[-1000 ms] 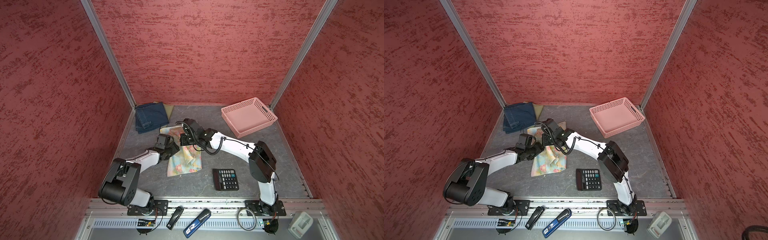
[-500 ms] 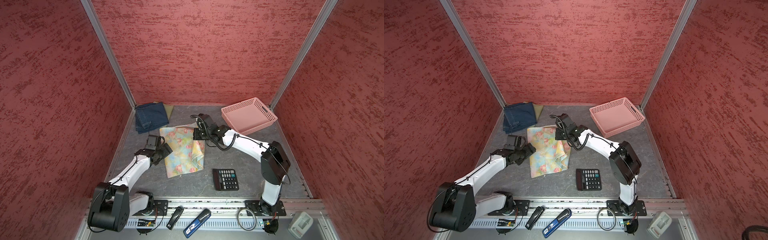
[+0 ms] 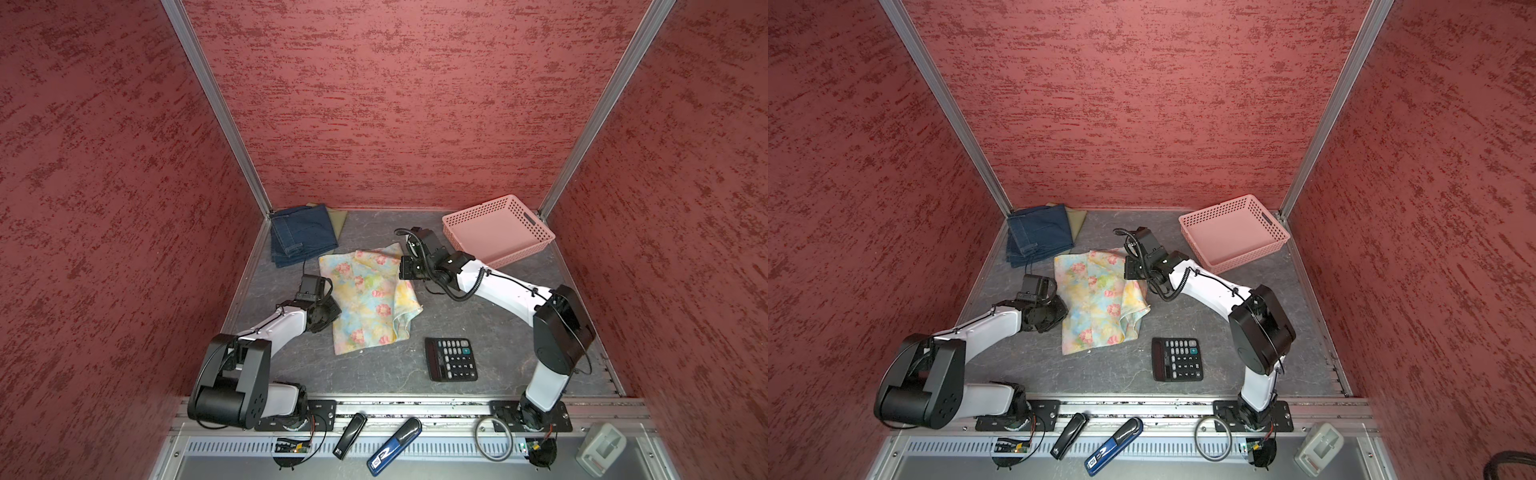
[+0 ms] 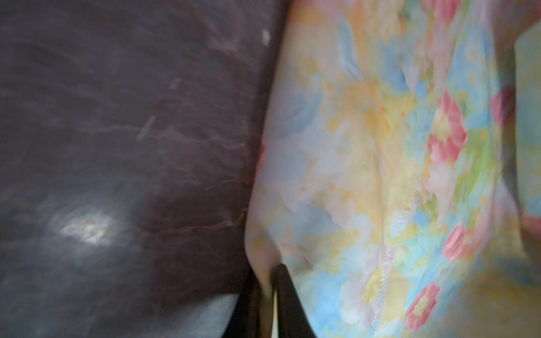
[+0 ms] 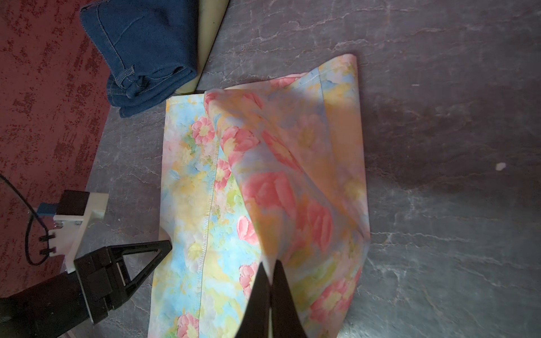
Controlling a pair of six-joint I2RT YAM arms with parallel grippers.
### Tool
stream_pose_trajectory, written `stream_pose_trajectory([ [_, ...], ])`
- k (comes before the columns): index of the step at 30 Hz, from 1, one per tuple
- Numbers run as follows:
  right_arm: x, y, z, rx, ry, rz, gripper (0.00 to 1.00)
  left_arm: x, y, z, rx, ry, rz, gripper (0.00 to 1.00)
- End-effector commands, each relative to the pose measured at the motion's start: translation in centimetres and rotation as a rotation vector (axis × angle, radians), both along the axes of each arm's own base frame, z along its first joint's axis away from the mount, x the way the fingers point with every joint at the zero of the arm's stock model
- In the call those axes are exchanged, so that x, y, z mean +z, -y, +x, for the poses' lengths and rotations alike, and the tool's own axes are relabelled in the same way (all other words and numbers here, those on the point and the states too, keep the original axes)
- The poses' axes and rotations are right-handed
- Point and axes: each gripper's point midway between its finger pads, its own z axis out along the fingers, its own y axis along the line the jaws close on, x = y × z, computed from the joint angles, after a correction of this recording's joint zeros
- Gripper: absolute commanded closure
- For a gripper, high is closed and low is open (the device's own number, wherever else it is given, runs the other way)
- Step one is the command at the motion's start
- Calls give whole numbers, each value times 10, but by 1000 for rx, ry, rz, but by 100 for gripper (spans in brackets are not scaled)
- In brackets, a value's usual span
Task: Fold and stack skirts
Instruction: Fold the skirt at the center of the table.
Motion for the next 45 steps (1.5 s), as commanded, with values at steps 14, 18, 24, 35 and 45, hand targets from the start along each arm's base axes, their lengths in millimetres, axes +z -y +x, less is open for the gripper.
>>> stream_pose_trajectory([
  [14, 30, 46, 11, -90, 99, -41, 100, -13, 94, 21, -220, 9, -30, 100],
  [18, 30, 43, 12, -80, 96, -36, 100, -12, 94, 25, -218, 11, -32, 100],
  [24, 29, 24, 12, -47, 79, -5, 100, -8, 82, 30, -198, 23, -31, 100],
  [35, 15, -26, -9, 29, 36, 15, 100, -10, 86, 38, -192, 24, -61, 100],
  [45, 35, -51, -5, 2, 62, 65, 100, -8, 88, 35, -202, 33, -74, 100],
])
